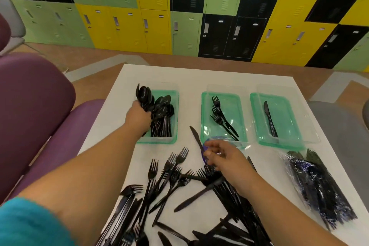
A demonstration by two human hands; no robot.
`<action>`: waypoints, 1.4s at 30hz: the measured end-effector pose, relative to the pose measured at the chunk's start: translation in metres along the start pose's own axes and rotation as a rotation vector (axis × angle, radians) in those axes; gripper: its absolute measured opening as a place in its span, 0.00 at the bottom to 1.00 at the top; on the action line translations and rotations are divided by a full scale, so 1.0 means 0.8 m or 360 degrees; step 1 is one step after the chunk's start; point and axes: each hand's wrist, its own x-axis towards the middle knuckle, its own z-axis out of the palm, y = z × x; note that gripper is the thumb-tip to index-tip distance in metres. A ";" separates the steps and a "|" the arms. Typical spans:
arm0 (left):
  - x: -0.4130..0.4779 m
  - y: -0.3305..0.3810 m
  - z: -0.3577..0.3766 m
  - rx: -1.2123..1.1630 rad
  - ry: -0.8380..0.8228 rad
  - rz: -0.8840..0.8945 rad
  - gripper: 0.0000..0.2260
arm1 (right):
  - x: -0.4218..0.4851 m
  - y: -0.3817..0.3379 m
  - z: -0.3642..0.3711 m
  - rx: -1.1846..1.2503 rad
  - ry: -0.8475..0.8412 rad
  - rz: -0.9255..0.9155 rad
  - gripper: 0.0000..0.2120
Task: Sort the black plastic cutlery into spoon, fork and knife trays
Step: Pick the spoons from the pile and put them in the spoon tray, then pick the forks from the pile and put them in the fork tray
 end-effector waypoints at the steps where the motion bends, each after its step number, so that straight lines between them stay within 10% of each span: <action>1: 0.009 -0.003 0.002 0.0123 -0.0008 -0.0047 0.17 | -0.002 0.002 0.001 -0.0019 -0.0016 0.0006 0.09; 12: 0.022 -0.017 0.030 0.0487 0.0030 -0.0022 0.36 | -0.007 0.024 0.003 -0.0027 0.0004 0.0166 0.08; 28: -0.212 -0.080 -0.019 0.0321 -0.0341 0.1034 0.10 | -0.086 0.034 0.032 -0.0738 -0.0349 -0.0187 0.08; 42: -0.322 -0.137 0.034 0.0561 -0.0572 0.1025 0.13 | -0.160 0.090 0.005 -0.1592 -0.0755 -0.0588 0.14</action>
